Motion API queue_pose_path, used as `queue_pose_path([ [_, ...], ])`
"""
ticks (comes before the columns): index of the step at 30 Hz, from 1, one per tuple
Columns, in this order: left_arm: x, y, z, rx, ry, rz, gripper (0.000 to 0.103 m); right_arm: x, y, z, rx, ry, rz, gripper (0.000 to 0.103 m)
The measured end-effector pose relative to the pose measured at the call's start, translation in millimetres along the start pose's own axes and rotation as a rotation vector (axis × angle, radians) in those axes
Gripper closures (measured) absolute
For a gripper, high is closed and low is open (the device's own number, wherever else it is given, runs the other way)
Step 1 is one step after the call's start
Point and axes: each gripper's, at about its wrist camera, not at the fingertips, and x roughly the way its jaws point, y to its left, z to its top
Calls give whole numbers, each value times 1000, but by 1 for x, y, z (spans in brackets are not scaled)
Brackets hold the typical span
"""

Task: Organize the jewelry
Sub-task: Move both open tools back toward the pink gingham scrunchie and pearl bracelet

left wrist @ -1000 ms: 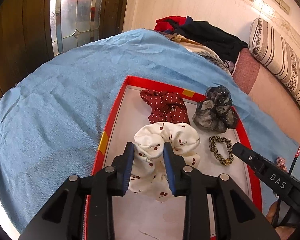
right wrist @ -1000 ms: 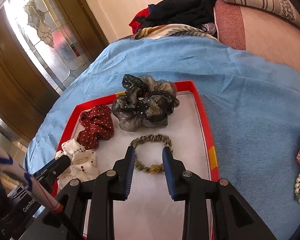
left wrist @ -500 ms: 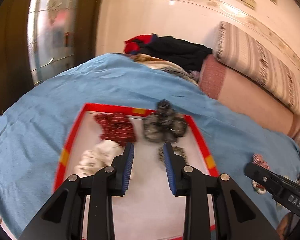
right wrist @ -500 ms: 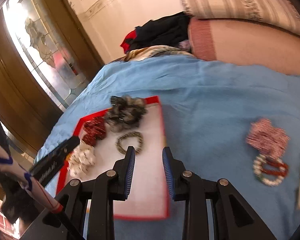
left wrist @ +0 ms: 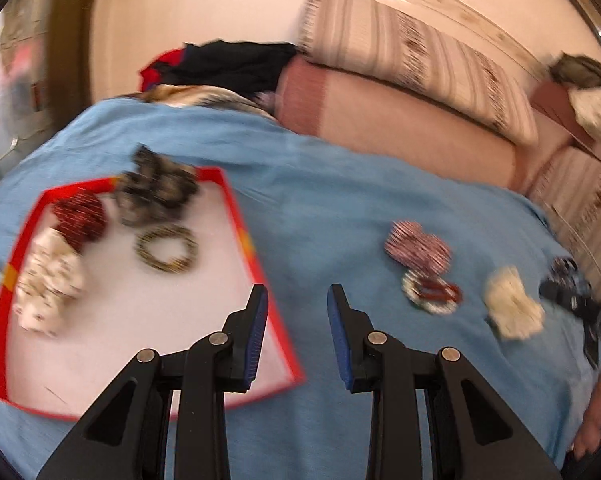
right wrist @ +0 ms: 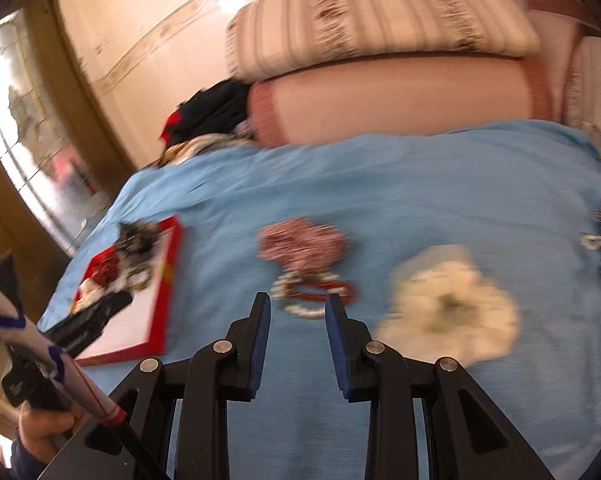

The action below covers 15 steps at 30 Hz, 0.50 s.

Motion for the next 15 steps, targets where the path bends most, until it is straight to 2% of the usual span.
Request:
queue_pose_path([
  [5,9,-40,-23,68,86,-94,72,-4,-58,-7,108,-9,-61,72],
  [8,15,-64,-28,123,119,-128,72,-6,-82,-8,204,11,-50,72],
  [12,25,-97,-20,203,155,-186,72,-19,-88,-4,226,-23,-11,72],
  [15,40,-120,-13,261,182,-197,72,-26,-91,-4,228,-39,9,72],
])
